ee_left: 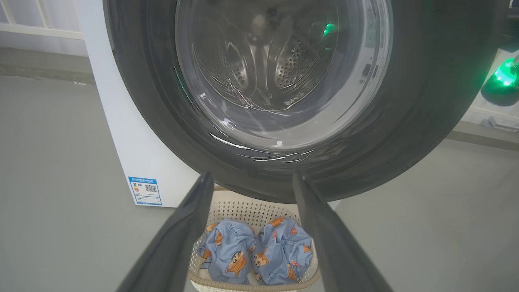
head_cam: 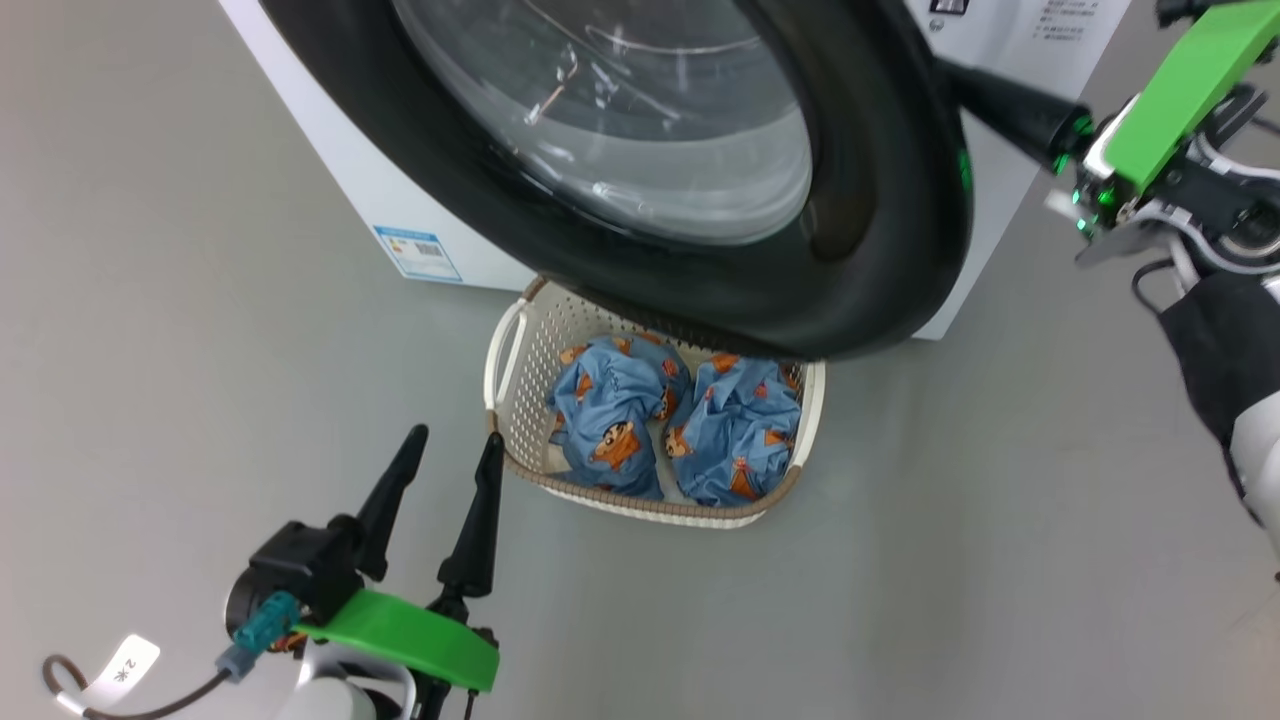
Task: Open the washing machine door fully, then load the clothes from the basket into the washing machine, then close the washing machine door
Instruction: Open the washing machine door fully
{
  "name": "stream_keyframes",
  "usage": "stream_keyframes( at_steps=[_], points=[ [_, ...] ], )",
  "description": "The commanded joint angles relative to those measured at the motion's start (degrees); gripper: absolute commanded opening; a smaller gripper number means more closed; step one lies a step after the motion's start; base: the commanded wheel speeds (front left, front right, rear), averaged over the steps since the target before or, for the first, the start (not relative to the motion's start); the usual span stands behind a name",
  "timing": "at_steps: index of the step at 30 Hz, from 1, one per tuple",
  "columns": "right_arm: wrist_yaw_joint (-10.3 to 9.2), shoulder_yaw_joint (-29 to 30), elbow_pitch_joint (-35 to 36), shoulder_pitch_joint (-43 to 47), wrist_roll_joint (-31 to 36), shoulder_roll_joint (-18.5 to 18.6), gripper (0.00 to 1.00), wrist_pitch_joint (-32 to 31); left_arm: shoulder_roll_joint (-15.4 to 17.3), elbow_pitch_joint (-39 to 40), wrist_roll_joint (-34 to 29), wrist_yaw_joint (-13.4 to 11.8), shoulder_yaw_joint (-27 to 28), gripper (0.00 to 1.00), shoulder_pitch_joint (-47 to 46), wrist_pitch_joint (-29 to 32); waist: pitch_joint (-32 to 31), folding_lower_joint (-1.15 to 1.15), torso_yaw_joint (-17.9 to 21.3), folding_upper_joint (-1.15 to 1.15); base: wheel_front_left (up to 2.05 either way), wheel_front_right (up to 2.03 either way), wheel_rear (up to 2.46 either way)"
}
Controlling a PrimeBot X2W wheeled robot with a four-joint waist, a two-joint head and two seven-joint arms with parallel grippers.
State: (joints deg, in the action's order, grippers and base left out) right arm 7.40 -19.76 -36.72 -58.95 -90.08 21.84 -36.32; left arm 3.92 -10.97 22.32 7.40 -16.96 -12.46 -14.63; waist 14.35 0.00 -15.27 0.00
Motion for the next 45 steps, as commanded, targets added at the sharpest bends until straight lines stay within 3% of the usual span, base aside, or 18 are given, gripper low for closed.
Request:
stream_keyframes(
  at_steps=[1, 23, 45],
  points=[
    [0.09, -1.13, 1.57, 1.82, -0.40, -1.49, 0.00, -0.78, 1.26, 1.33, -0.78, 0.09, 2.18, 1.00, 0.20, -0.37, -0.75, 0.00, 0.10, 0.00, 0.00, 0.00, 0.00],
    [0.09, -3.61, 7.32, 12.61, -2.38, -5.04, 0.00, -4.97, 2.12, 2.21, -1.90, 0.09, 2.93, 1.00, 6.40, -0.37, -8.20, 0.00, -0.54, 0.00, 0.00, 0.00, 0.00],
    [0.09, -5.76, 14.22, 21.18, -2.91, -11.21, 0.00, -6.80, 2.42, 2.70, -2.26, 0.09, 3.98, 1.00, 8.77, -0.37, -10.88, 0.00, -3.88, 0.00, 0.00, 0.00, 0.00]
  ],
)
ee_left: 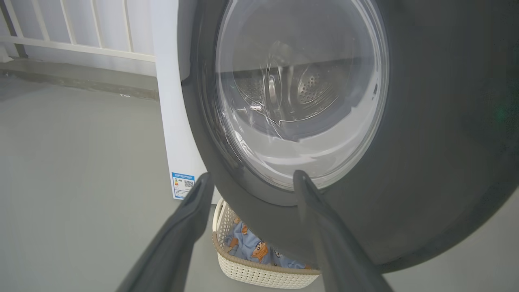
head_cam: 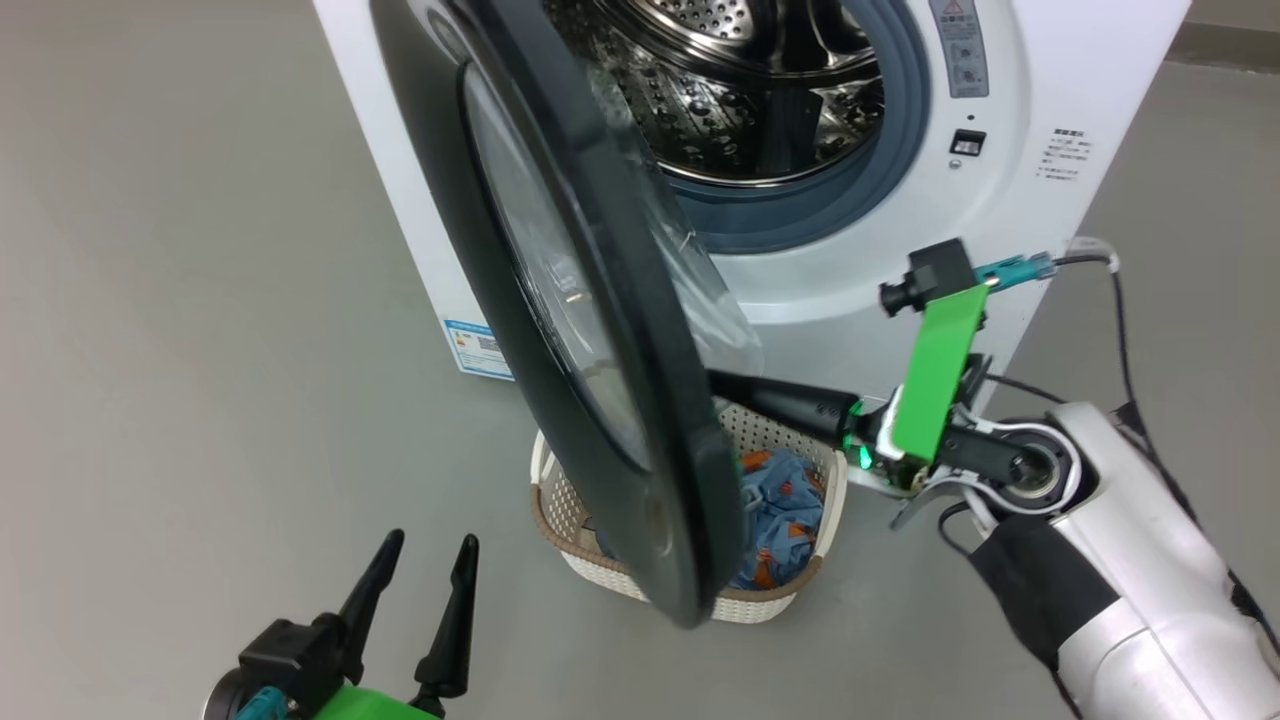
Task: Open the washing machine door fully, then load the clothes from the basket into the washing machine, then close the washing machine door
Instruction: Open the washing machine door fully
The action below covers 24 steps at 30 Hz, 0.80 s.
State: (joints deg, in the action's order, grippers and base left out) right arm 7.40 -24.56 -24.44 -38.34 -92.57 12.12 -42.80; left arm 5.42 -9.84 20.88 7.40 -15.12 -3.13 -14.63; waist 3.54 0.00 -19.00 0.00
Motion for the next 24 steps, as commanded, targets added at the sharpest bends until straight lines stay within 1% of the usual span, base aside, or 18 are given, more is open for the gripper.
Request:
stream_keyframes(
  at_steps=[1, 8, 14, 17, 23, 24],
  points=[
    [0.09, -1.11, 2.15, 0.87, -0.39, -1.83, 0.00, -0.39, 0.91, 1.57, -0.83, 0.09, 2.14, 1.00, -0.57, -0.37, -0.13, 0.00, -0.32, 0.00, 0.00, 0.00, 0.00],
    [0.09, -1.95, 3.23, 2.64, -0.25, -4.12, 0.00, -0.87, 1.01, 1.55, -0.88, 0.09, 2.13, 1.00, -0.61, -0.37, -0.51, 0.00, -1.20, 0.00, 0.00, 0.00, 0.00],
    [0.09, -1.76, 3.24, 3.37, 0.09, -5.12, 0.00, -0.53, 1.18, 1.50, -0.80, 0.09, 2.35, 1.00, -0.54, -0.37, -0.76, 0.00, -1.41, 0.00, 0.00, 0.00, 0.00],
    [0.09, -1.18, 3.26, 3.87, 0.36, -5.21, 0.00, 0.13, 1.31, 1.43, -0.60, 0.09, 2.45, 1.00, -0.47, -0.37, -0.89, 0.00, -1.11, 0.00, 0.00, 0.00, 0.00],
    [0.09, 0.12, 3.23, 5.63, 1.60, -4.23, 0.00, 2.17, 2.14, 0.94, 0.28, 0.09, 2.24, 1.00, -0.53, -0.37, -1.66, 0.00, 0.55, 0.00, 0.00, 0.00, 0.00],
    [0.09, 0.41, 3.27, 6.06, 1.81, -3.96, 0.10, 2.65, 2.27, 0.87, 0.59, 0.09, 2.29, 1.00, -0.54, -0.37, -1.83, 0.00, 0.89, 0.00, 0.00, 0.00, 0.00]
  ],
)
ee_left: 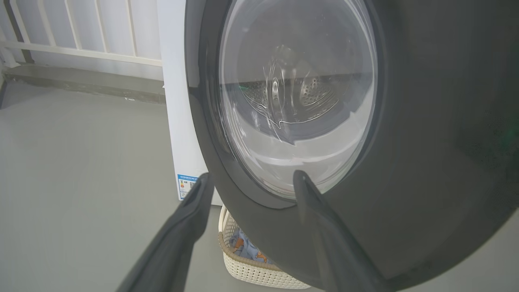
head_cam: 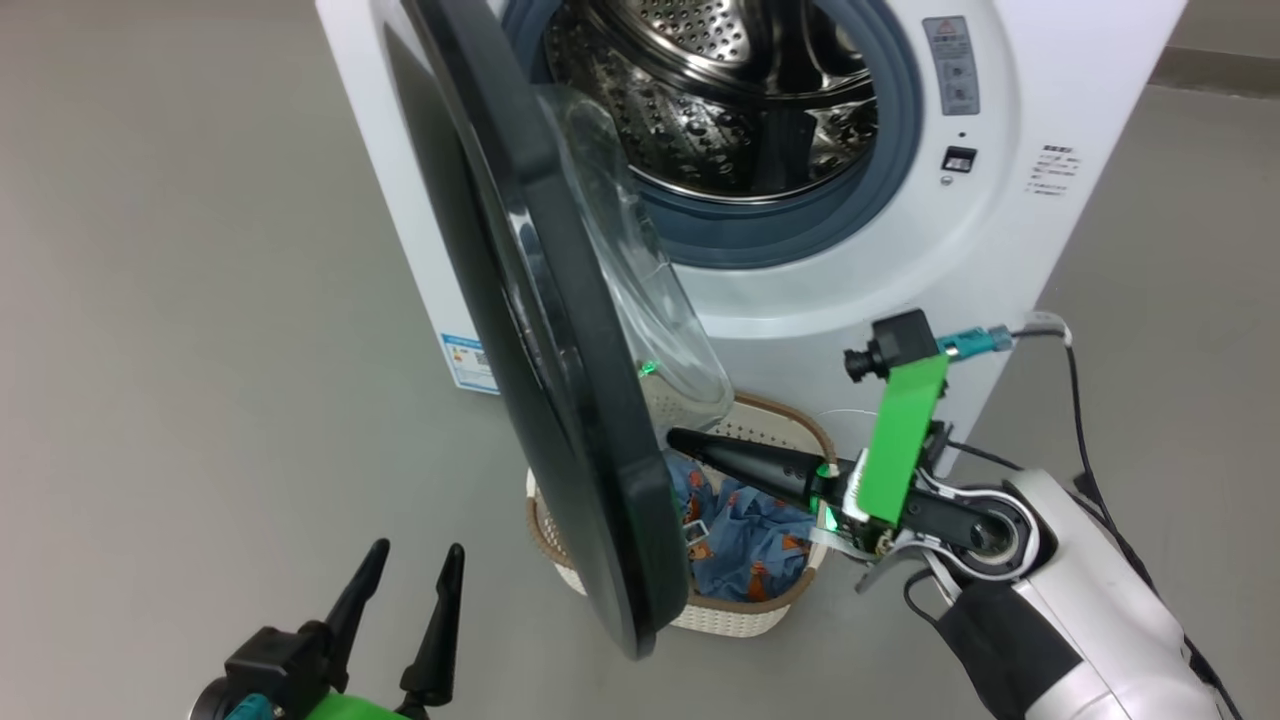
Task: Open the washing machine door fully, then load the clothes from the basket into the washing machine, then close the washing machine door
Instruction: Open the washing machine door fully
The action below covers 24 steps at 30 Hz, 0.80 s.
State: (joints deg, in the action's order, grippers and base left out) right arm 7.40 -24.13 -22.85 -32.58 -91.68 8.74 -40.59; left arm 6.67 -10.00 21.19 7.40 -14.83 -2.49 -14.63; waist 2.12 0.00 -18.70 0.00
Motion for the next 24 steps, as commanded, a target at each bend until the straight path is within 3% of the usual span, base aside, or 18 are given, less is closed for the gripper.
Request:
stream_keyframes(
  at_steps=[1, 2, 3, 4, 5, 24],
  points=[
    [0.09, 0.32, 1.72, 0.77, 1.11, -0.31, 0.27, 1.00, 1.20, 0.93, 0.52, 0.09, 2.03, 1.00, -1.18, -0.37, -0.57, 0.00, 0.95, 0.00, 0.00, 0.00, 0.00],
    [0.09, 0.67, 1.70, 1.27, 1.29, -0.03, 0.42, 1.59, 1.45, 0.81, 0.66, 0.09, 2.06, 1.00, -1.16, -0.37, -0.74, 0.00, 1.34, 0.00, 0.00, 0.00, 0.00],
    [0.09, 0.94, 1.73, 1.78, 1.50, 0.29, 0.51, 2.08, 1.64, 0.73, 0.84, 0.09, 2.11, 1.00, -1.14, -0.37, -0.91, 0.00, 1.73, 0.00, 0.00, 0.00, 0.00],
    [0.09, 1.16, 1.87, 2.33, 1.75, 0.62, 0.81, 2.57, 1.84, 0.67, 1.02, 0.09, 2.16, 1.00, -1.12, -0.37, -1.10, 0.00, 2.12, 0.00, 0.00, 0.00, 0.00],
    [0.09, 1.41, 2.04, 2.93, 2.02, 0.96, 1.00, 3.19, 2.08, 0.62, 1.11, 0.09, 2.22, 1.00, -1.05, -0.37, -1.31, 0.00, 2.53, 0.00, 0.00, 0.00, 0.00],
    [0.09, 3.61, 6.15, 16.51, 6.58, 9.01, 1.00, 16.39, 3.92, 1.35, 2.06, 0.09, 5.70, 1.00, 2.14, -0.37, -3.14, 0.00, 8.94, 0.00, 0.00, 0.00, 0.00]
  ],
)
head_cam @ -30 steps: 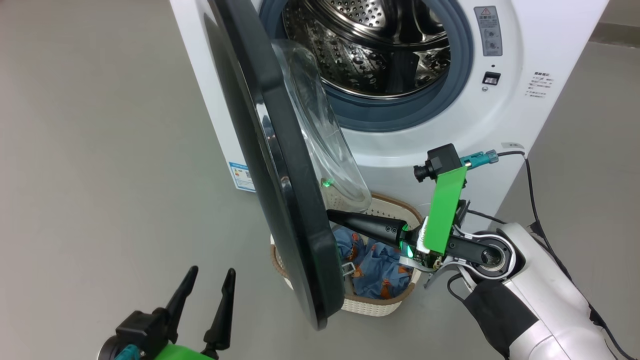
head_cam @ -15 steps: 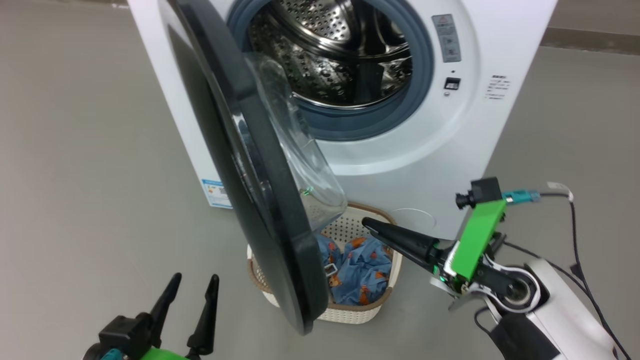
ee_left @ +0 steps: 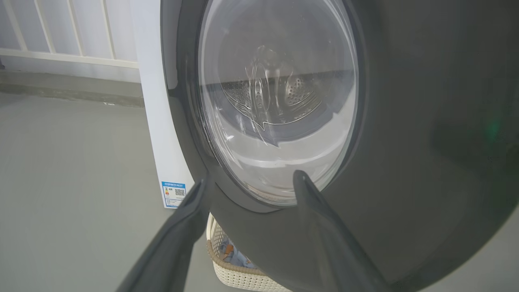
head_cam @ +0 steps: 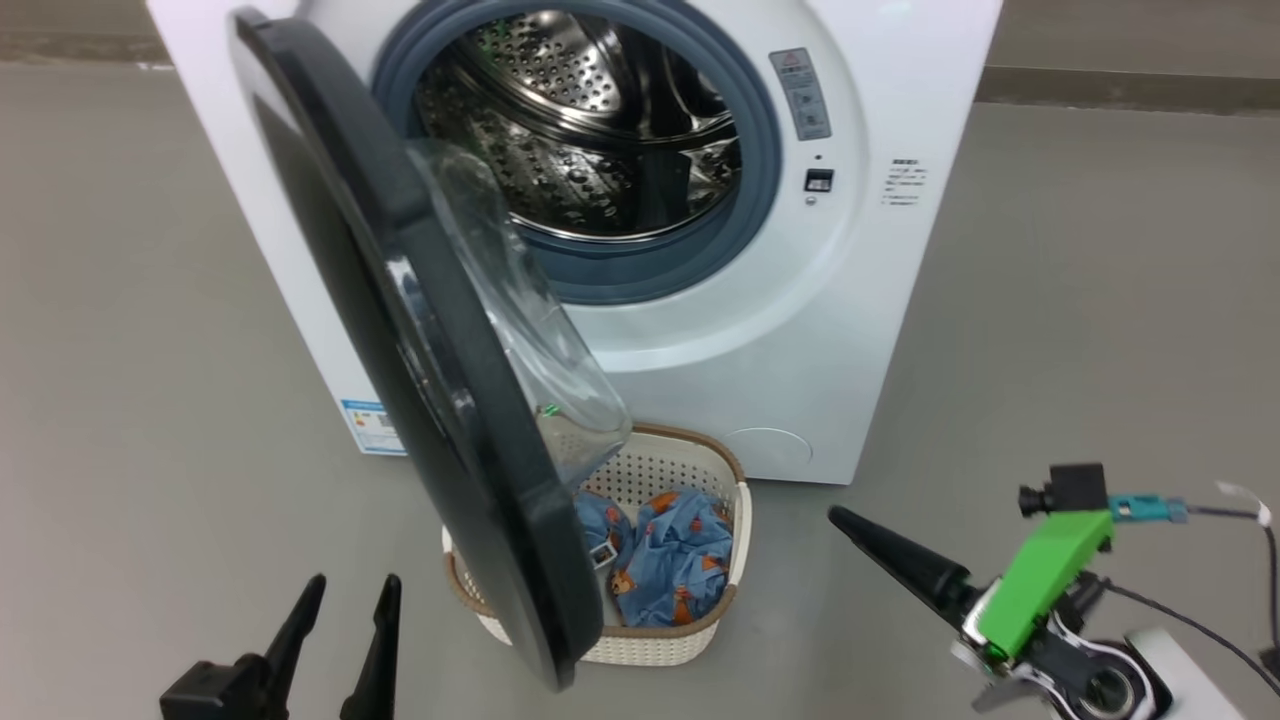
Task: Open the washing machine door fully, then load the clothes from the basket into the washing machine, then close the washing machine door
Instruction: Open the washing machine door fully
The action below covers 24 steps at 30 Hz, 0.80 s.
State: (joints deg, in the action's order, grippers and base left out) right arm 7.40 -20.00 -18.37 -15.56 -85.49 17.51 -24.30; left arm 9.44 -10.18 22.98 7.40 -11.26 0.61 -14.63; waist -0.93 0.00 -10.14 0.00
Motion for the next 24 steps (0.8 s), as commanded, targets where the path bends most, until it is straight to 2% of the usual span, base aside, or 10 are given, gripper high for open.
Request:
stream_keyframes(
  at_steps=[1, 10, 24],
  points=[
    [0.09, -0.69, 1.69, 0.11, 0.70, 0.84, 1.00, 0.68, 1.15, 1.55, 0.25, 0.09, 2.34, 1.00, -0.82, -0.37, -0.12, 0.00, 0.68, 0.00, 0.00, 0.00, 0.00],
    [0.09, -1.92, 0.73, 3.31, 4.19, 5.25, 1.00, 8.92, 0.94, 1.90, -0.02, 0.09, 4.04, 1.00, 0.21, -0.37, 0.14, 0.00, 2.93, 0.00, 0.00, 0.00, 0.00],
    [0.09, -9.38, -3.26, 4.85, 13.86, 11.62, 1.00, 34.42, 0.37, 1.56, -0.23, 0.09, 5.36, 1.00, 0.99, -0.37, 0.42, 0.00, 3.92, 0.00, 0.00, 0.00, 0.00]
  ],
)
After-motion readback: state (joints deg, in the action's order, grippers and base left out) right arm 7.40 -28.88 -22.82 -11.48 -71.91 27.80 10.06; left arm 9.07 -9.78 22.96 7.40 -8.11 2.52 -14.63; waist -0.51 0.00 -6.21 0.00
